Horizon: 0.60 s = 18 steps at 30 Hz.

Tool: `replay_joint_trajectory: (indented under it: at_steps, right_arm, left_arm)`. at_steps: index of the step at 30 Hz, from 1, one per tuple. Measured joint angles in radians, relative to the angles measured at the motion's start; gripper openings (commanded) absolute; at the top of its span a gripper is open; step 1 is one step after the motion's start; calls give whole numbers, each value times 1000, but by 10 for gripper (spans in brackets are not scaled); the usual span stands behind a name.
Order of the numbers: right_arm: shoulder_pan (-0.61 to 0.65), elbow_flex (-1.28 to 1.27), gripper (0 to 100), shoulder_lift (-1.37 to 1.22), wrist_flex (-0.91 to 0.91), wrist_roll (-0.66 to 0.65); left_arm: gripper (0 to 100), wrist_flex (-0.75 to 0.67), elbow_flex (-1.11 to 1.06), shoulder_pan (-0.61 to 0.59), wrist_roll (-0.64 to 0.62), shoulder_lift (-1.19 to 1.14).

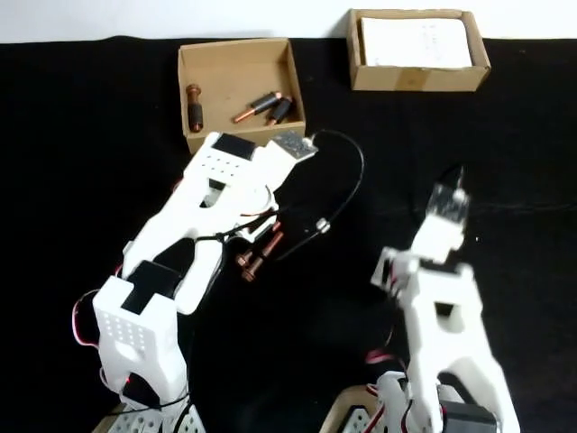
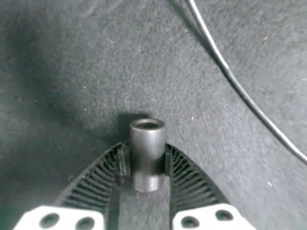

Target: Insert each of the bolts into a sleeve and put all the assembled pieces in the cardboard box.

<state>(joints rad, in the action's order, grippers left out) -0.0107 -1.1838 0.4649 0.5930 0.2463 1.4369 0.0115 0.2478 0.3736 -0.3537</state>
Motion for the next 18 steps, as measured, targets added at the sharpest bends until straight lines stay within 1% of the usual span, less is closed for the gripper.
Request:
replay_joint_trajectory:
  at_steps: [3, 7, 15, 18]
  right_arm:
    - [0, -69, 6, 11, -121, -2]
    - [0, -115, 6, 17, -216, -2]
    - [0, -118, 6, 17, -244, -2]
    - [0, -118, 6, 17, -244, -2]
  left_arm:
    - [178, -6, -17, -6, 43, 0]
    - [178, -75, -58, -11, 86, 0]
    - [178, -164, -127, -9, 97, 0]
    - [178, -192, -129, -9, 97, -38]
